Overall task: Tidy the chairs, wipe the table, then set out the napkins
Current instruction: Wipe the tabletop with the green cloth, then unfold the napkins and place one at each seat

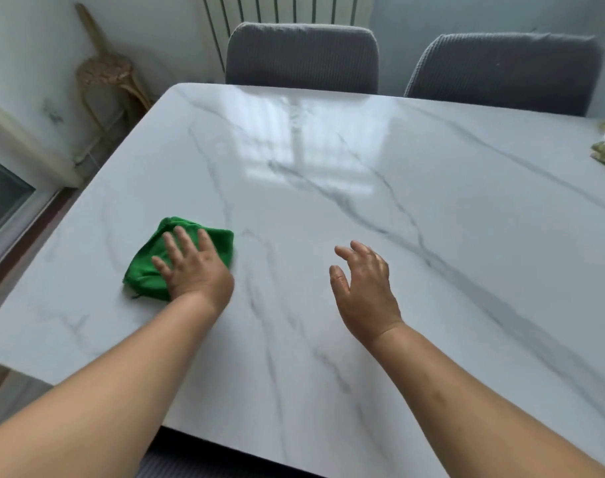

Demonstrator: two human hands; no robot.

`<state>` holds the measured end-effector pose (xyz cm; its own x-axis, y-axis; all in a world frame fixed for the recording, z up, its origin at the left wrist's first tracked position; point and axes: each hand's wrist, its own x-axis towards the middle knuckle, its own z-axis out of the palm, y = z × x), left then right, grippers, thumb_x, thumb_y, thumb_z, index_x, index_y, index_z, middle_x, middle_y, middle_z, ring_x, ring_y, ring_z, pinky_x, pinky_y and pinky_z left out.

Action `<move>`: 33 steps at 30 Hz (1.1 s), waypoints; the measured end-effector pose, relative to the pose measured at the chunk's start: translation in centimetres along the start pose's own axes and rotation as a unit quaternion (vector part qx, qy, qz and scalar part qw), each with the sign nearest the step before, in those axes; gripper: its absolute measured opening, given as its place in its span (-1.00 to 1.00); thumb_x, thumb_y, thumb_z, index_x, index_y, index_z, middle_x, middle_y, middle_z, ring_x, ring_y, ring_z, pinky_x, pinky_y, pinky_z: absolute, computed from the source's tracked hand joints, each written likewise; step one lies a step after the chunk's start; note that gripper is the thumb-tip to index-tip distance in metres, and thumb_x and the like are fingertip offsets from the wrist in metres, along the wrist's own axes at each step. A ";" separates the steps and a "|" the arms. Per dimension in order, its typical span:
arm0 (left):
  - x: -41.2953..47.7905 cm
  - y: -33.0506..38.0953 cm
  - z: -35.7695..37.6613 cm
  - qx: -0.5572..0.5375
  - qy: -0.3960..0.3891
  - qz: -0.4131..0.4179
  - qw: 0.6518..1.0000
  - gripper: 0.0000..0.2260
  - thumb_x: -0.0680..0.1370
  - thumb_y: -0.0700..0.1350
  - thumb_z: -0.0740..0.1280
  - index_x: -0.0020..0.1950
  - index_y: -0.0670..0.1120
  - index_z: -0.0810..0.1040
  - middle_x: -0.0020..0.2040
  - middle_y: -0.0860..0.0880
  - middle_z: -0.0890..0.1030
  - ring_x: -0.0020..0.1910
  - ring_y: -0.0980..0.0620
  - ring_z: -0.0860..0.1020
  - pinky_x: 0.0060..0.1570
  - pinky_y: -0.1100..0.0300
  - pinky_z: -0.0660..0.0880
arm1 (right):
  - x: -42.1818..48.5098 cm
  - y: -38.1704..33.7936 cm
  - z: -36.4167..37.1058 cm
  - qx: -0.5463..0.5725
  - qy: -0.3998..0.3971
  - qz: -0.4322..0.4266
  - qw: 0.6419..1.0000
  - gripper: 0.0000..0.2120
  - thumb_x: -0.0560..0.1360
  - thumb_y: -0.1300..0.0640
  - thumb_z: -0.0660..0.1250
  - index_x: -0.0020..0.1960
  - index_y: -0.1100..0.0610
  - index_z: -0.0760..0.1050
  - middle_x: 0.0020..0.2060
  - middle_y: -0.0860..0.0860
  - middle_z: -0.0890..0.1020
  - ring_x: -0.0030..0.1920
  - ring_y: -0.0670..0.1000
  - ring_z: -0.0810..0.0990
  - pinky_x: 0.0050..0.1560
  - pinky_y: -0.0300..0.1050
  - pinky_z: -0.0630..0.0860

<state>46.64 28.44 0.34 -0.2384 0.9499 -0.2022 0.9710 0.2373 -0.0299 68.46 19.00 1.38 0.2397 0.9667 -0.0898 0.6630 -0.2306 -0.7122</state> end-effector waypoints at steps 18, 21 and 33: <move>-19.2 32.9 -0.8 -0.253 -0.135 0.310 0.906 -0.43 0.57 -0.02 0.19 0.54 0.01 0.05 0.52 0.00 0.17 0.47 0.01 0.23 0.39 0.03 0.24 | 0.1 26.3 -28.3 -0.081 0.169 0.152 0.970 -0.58 0.52 0.05 0.30 0.35 0.08 0.39 0.35 0.01 0.42 0.39 0.08 0.28 0.21 -0.03 0.34; -20.6 36.2 0.1 -0.307 -0.169 0.280 0.894 -0.48 0.55 -0.02 0.20 0.49 0.06 0.16 0.43 0.03 0.30 0.33 0.04 0.39 0.26 -0.06 0.41 | 2.0 31.1 -32.0 -0.119 0.159 0.171 0.965 -0.51 0.49 0.03 0.33 0.39 0.09 0.34 0.37 0.03 0.37 0.40 0.11 0.26 0.18 -0.02 0.36; -19.1 43.3 2.8 -0.339 -0.121 0.211 0.909 -0.59 0.53 -0.03 0.19 0.39 0.09 0.32 0.34 0.04 0.36 0.11 0.12 0.41 0.09 0.01 0.50 | 16.5 38.2 -37.6 -0.244 0.117 0.173 0.947 -0.27 0.40 0.06 0.39 0.47 0.12 0.15 0.45 0.13 0.22 0.42 0.22 0.18 0.34 0.10 0.27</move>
<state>93.29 20.04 0.20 0.2434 0.9324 -0.2672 0.7207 0.0105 0.6931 124.42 21.99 -1.07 0.6154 0.7858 -0.0617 0.7509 -0.6083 -0.2571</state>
